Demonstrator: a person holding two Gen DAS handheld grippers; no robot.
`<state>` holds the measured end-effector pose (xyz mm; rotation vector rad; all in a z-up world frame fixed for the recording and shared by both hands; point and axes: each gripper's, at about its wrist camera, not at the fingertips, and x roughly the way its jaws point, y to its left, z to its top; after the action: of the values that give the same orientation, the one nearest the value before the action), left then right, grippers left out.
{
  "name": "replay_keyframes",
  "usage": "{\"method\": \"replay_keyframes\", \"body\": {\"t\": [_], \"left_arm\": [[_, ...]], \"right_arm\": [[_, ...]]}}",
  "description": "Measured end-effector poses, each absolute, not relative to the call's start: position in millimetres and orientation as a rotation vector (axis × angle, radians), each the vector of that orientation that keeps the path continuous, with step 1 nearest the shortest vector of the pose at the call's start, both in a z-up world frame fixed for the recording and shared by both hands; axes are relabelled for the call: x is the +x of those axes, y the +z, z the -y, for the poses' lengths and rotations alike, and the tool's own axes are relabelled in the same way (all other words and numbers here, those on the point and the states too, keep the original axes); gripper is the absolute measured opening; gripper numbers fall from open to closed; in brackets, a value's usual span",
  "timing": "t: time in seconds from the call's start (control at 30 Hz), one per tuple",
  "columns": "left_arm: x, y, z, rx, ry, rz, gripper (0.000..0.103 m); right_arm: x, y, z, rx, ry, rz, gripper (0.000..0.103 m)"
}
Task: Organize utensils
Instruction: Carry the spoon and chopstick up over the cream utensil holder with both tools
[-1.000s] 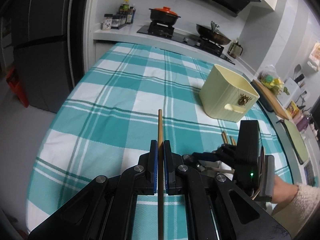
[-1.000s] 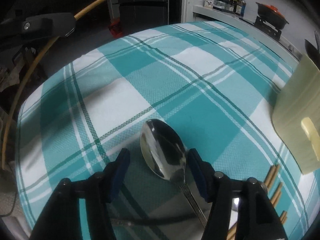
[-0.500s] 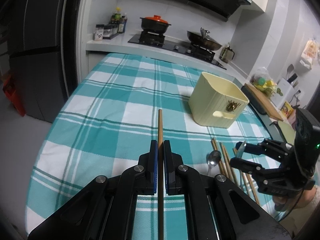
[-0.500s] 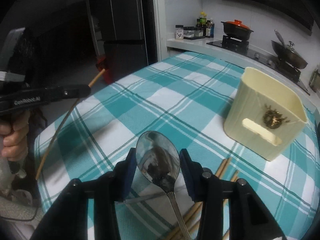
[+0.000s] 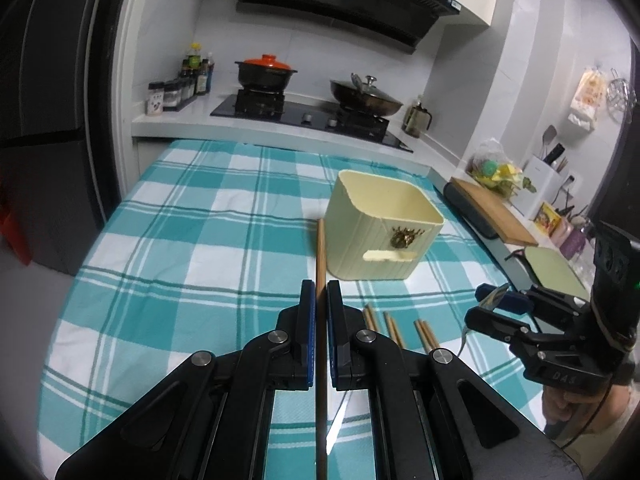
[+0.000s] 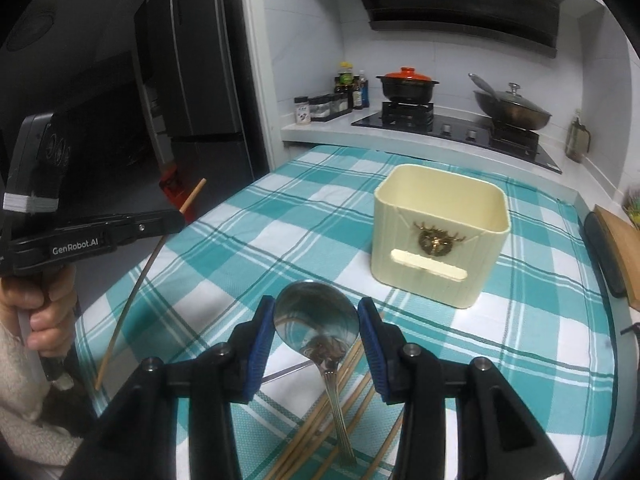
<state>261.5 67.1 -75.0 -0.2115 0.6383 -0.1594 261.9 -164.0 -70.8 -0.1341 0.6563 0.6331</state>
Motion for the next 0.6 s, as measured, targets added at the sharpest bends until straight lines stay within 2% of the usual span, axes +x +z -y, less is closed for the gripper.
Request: {"method": "replay_keyframes", "body": {"t": [0.6], "left_arm": [[279.8, -38.3, -48.5, -0.238, -0.203, -0.548, 0.004]], "right_arm": [[267.9, -23.6, 189.5, -0.040, 0.570, -0.590, 0.042]]}}
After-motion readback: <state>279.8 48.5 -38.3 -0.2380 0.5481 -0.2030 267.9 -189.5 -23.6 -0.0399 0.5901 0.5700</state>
